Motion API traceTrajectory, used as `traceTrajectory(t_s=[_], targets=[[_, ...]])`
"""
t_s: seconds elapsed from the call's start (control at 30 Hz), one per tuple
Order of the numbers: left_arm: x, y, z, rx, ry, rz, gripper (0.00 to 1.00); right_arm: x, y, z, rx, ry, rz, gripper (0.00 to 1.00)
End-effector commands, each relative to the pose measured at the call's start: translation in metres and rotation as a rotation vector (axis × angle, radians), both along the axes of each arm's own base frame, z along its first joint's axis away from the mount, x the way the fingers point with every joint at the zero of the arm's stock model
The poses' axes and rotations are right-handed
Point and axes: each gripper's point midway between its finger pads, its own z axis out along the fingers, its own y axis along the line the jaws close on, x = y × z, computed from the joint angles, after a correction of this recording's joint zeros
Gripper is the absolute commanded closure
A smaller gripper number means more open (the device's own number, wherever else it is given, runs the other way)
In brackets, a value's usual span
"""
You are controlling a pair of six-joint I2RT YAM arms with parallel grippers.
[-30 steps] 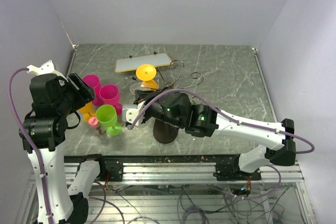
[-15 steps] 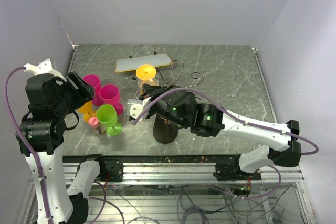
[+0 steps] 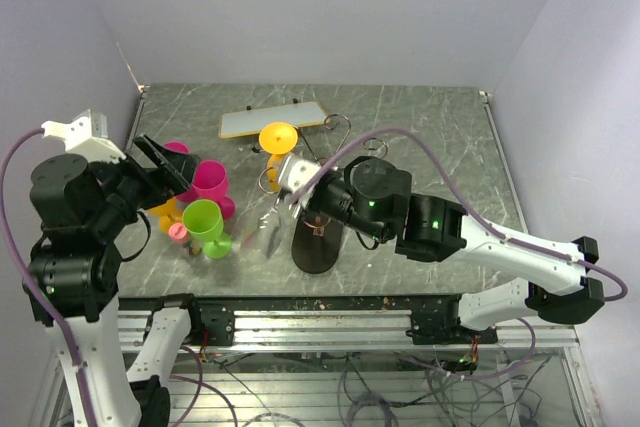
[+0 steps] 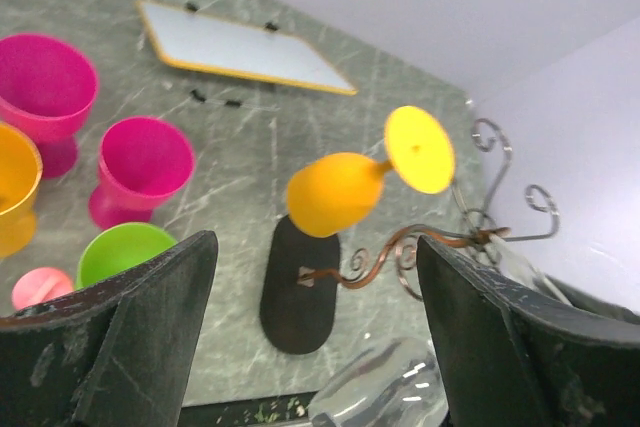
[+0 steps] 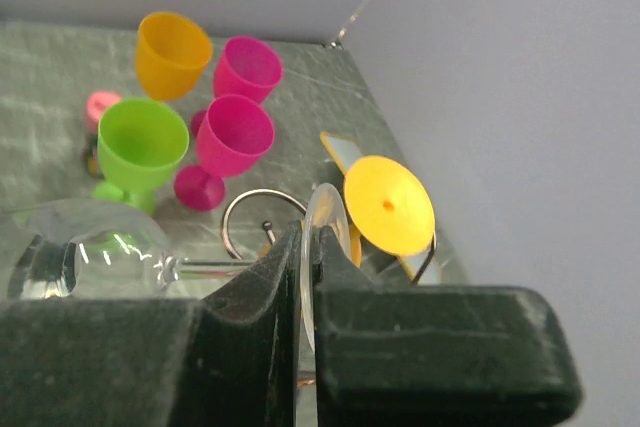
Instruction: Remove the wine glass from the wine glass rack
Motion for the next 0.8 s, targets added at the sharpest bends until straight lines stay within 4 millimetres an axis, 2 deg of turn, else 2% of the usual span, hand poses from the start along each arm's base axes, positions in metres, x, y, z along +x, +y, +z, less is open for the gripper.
traceTrajectory(t_s=[0.0,0.17,0.23,0.3,0.4,0.53,0.63,0.77], targets=[[-0.022,-0.023,0.057,-0.086,-0.236,-0.094,0.08,0.014,-0.045,0.087,0.570,0.330,-0.250,1.00],[-0.052,-0.021,0.096,-0.131,-0.413,-0.055,0.07,0.032,-0.091,0.099,0.829,0.533,-0.515,1.00],[-0.061,-0.027,0.107,-0.163,-0.465,-0.083,0.08,0.032,-0.105,0.106,0.931,0.575,-0.533,1.00],[-0.066,-0.035,0.112,-0.199,-0.482,-0.135,0.11,0.029,-0.110,0.113,0.995,0.591,-0.507,1.00],[-0.070,-0.050,0.115,-0.234,-0.485,-0.230,0.21,0.030,-0.112,0.122,1.035,0.583,-0.495,1.00],[-0.077,-0.066,0.122,-0.281,-0.504,-0.346,0.27,0.026,-0.107,0.136,1.045,0.569,-0.430,1.00],[-0.078,-0.075,0.125,-0.311,-0.506,-0.412,0.30,0.022,-0.097,0.140,1.024,0.555,-0.374,1.00],[-0.078,-0.079,0.128,-0.327,-0.500,-0.451,0.27,0.015,-0.088,0.144,1.005,0.539,-0.302,1.00]])
